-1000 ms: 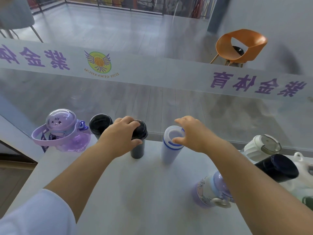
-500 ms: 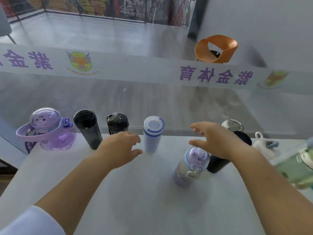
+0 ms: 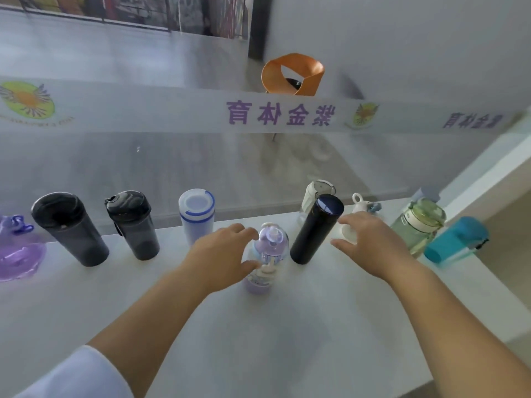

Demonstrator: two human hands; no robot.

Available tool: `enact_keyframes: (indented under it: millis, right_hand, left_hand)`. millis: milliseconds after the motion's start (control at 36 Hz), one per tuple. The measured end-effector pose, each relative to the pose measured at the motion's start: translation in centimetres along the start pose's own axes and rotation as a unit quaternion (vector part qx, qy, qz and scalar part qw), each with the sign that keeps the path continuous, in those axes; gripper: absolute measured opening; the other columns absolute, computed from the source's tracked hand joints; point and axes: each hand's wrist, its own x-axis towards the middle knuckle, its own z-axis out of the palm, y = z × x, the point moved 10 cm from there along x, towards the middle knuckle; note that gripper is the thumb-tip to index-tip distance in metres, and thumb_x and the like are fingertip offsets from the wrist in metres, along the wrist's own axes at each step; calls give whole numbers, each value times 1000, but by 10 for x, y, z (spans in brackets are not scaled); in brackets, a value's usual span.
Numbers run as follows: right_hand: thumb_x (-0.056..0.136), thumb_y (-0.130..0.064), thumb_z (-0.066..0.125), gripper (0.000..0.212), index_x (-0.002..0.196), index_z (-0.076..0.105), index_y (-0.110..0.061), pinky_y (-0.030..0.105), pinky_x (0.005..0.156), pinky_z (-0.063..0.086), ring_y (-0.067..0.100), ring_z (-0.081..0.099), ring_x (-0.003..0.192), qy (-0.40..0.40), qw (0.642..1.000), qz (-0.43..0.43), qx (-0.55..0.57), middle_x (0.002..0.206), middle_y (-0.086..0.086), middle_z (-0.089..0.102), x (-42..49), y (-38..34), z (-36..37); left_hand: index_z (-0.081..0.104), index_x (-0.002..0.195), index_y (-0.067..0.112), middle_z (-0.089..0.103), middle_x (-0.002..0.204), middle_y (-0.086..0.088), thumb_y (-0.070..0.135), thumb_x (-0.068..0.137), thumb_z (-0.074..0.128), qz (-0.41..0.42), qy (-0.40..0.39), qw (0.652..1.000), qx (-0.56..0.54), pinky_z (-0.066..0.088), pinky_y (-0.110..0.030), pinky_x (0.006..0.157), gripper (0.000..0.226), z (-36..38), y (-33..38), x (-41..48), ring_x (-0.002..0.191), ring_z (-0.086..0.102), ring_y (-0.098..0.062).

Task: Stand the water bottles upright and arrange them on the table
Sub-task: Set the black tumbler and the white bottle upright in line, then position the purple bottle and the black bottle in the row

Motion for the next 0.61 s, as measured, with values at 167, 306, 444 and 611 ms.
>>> enact_keyframes:
  millis: [167, 306, 444, 611]
  right_hand:
    - [84, -38, 64, 57, 134, 46, -17, 37, 104, 38, 21, 39, 131, 4, 999, -35, 6, 138, 3, 46, 21, 20, 8]
    - [83, -36, 64, 61, 136, 41, -16, 35, 98, 37, 24, 40, 127, -12, 996, -88, -11, 137, 5, 44, 42, 21, 16]
    - [81, -35, 67, 69, 140, 35, -16, 37, 99, 40, 27, 42, 124, -18, 988, -152, 2, 136, 6, 40, 62, 14, 22]
    - [85, -40, 62, 76, 147, 20, -29, 32, 90, 39, 24, 40, 126, -54, 980, -190, -6, 147, 2, 28, 81, 10, 31]
  left_hand:
    - [27, 137, 40, 39, 136, 8, 53, 76, 64, -7, 3, 999, -37, 48, -37, 89, 72, 12, 25, 23, 121, 45, -19]
    - [27, 139, 35, 34, 140, 5, 56, 72, 67, -42, -20, 998, -44, 47, -38, 96, 81, 32, 31, 40, 121, 44, -21]
    - [38, 130, 29, 37, 132, 1, 40, 74, 70, -90, -16, 994, -56, 49, -37, 92, 66, 46, 26, 50, 109, 49, -24]
    - [45, 120, 25, 50, 110, -4, 24, 75, 64, -142, 18, 988, -64, 50, -31, 78, 49, 47, 25, 50, 92, 52, -25]
